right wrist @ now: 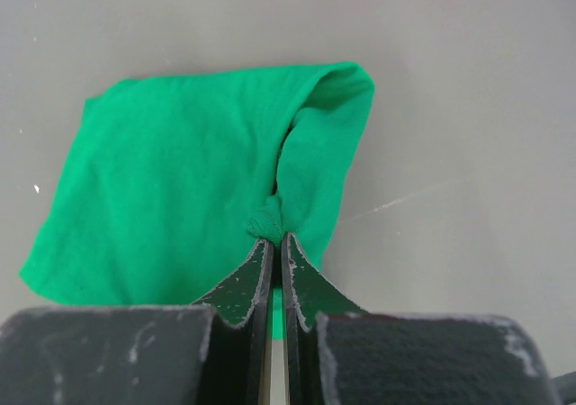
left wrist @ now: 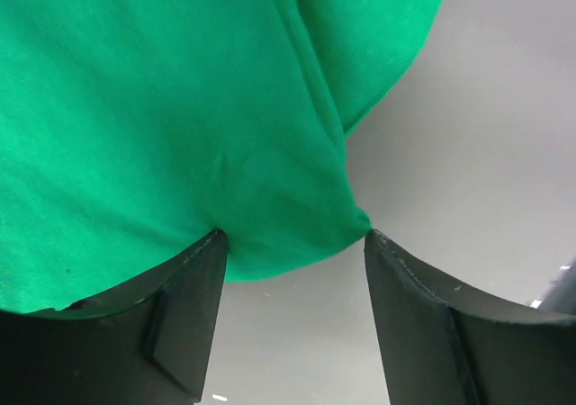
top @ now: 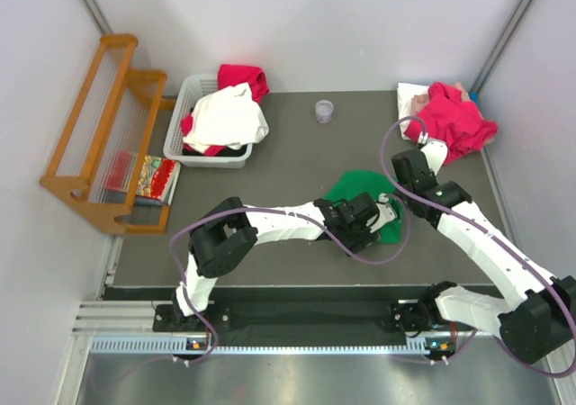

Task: Fold and stack the t-shirts
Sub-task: Flatten the tshirt out

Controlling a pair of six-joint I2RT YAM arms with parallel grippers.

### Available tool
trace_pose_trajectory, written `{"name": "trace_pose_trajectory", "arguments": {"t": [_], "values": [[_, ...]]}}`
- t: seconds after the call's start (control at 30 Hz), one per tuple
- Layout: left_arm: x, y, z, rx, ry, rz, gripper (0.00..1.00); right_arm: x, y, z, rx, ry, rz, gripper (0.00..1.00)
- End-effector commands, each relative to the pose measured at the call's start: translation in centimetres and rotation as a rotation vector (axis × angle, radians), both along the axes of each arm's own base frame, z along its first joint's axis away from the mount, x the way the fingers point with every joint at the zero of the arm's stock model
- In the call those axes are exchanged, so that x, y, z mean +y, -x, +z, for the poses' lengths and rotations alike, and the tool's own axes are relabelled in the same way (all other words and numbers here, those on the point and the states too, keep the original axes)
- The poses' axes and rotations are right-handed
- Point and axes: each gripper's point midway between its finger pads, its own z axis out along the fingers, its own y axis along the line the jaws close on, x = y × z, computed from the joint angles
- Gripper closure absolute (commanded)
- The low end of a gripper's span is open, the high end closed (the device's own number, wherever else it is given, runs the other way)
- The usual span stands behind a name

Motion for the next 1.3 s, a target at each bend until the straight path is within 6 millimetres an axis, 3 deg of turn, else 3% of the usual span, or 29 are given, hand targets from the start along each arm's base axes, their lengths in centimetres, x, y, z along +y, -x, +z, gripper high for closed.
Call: {"name": "trace_pose_trajectory", "arguments": {"t": [0.0,0.13,0.23,0.33,0.37,0.43,0.47,0.57,0.67,0.7,0.77,0.8,0.9,0.93,1.0,1.03,1.1,1.13,1.17,1.27], "values": [[-2.3,0.8,2.3,0.026,0.067,-0.019,0.31,1.4,-1.4,1.8,-0.069,-0.067,0.030,1.00],[-2.3,0.8,2.7,0.022,0.072,-0.020,0.23,1.6,-1.4,1.4,-0.063,-0.073,0.038,1.00],[-2.3,1.0,2.6,0.026,0.070,-0.020,0.23,1.7,-1.3,1.3,-0.061,-0.074,0.043,1.00],[-2.5,1.4,2.2,0.052,0.075,-0.036,0.45,1.7,-1.3,1.5,-0.066,-0.077,0.047,1.00],[-2.5,1.3,2.1,0.049,0.068,-0.032,0.62,1.8,-1.4,1.5,-0.065,-0.080,0.050,1.00],[-2.6,1.0,2.0,0.042,0.064,-0.026,0.80,2.0,-1.3,1.4,-0.063,-0.088,0.057,1.00],[-2.3,0.3,2.0,0.012,0.049,-0.001,1.00,2.0,-1.2,1.3,-0.061,-0.091,0.058,1.00],[-1.9,-0.6,2.9,-0.004,0.052,0.018,1.00,2.0,-1.2,1.1,-0.061,-0.091,0.058,1.00],[-0.3,-3.9,5.3,-0.029,0.085,0.088,1.00,1.9,-1.2,1.2,-0.062,-0.083,0.060,1.00],[1.3,-6.8,6.8,-0.035,0.103,0.156,1.00,1.9,-1.3,1.2,-0.064,-0.082,0.061,1.00],[3.8,-10.5,10.1,-0.046,0.155,0.241,1.00,1.9,-1.5,1.5,-0.069,-0.078,0.062,1.00],[7.2,-14.9,12.4,-0.064,0.183,0.348,1.00,2.0,-1.6,1.6,-0.073,-0.080,0.061,1.00],[12.5,-19.6,18.2,-0.099,0.296,0.453,1.00,2.1,-1.8,1.7,-0.077,-0.079,0.068,1.00],[16.4,-21.6,20.2,-0.129,0.328,0.531,1.00,2.2,-1.9,1.8,-0.078,-0.080,0.073,1.00],[21.0,-23.2,21.6,-0.150,0.351,0.613,1.00,2.3,-2.0,1.8,-0.080,-0.082,0.077,1.00],[22.2,-22.8,23.1,-0.171,0.374,0.628,1.00,2.4,-2.1,1.9,-0.084,-0.086,0.078,1.00],[24.1,-22.1,22.7,-0.166,0.351,0.640,1.00,2.4,-2.2,1.8,-0.084,-0.086,0.080,1.00],[24.5,-21.3,23.4,-0.174,0.352,0.632,1.00,2.5,-2.2,1.9,-0.084,-0.086,0.082,1.00],[24.6,-20.2,22.6,-0.142,0.330,0.611,1.00,2.5,-2.3,2.0,-0.088,-0.086,0.082,1.00],[24.6,-18.0,23.0,-0.095,0.316,0.566,1.00,2.4,-2.4,2.4,-0.096,-0.079,0.087,1.00]]}}
